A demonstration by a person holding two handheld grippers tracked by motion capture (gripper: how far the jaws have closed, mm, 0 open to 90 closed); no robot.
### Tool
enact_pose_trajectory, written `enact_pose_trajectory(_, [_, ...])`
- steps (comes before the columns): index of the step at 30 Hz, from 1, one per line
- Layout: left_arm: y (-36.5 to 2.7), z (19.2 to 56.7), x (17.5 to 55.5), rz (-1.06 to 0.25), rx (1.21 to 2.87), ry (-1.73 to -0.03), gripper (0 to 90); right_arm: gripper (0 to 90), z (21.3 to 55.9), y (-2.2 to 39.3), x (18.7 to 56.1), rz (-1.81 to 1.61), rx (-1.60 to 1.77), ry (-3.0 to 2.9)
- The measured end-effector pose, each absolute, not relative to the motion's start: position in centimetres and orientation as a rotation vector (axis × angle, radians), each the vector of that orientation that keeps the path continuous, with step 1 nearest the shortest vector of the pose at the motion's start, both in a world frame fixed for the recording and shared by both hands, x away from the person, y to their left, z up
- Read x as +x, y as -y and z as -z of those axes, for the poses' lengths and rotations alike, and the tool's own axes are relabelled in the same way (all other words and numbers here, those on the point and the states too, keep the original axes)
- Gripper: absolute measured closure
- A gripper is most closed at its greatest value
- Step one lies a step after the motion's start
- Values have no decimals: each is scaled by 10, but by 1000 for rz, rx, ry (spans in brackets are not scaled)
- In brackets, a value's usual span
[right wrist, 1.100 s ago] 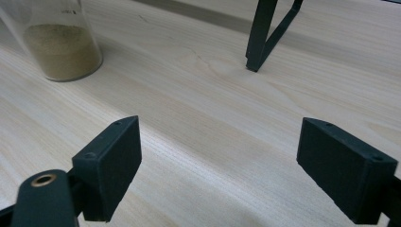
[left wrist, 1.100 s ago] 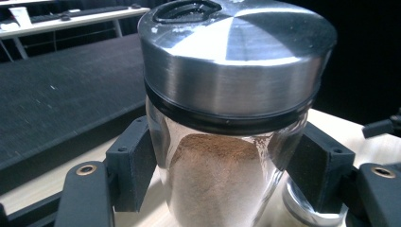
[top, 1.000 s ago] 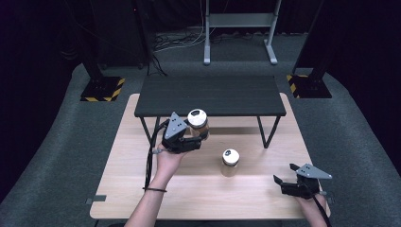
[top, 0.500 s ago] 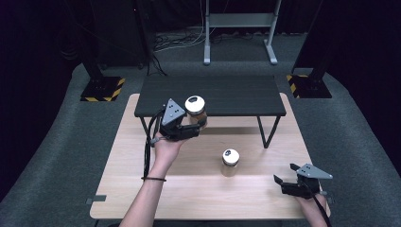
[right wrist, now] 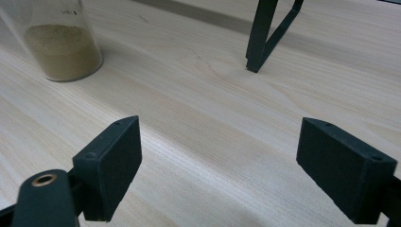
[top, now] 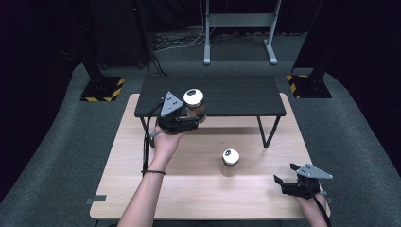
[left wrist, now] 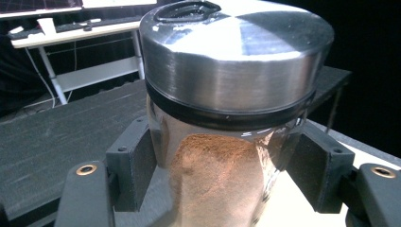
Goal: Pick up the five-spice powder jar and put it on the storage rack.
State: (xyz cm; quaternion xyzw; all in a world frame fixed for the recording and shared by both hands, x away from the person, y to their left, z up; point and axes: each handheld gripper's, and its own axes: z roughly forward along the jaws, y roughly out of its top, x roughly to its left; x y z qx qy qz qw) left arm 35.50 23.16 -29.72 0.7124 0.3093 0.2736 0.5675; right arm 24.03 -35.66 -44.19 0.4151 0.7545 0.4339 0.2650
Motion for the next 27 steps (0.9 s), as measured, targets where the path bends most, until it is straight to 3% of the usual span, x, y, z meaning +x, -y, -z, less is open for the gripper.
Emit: enact_pose_trajectory(27, [-209,282,400,-647,1685,-848,303,138,442,357,240,-1179,1118,-2039])
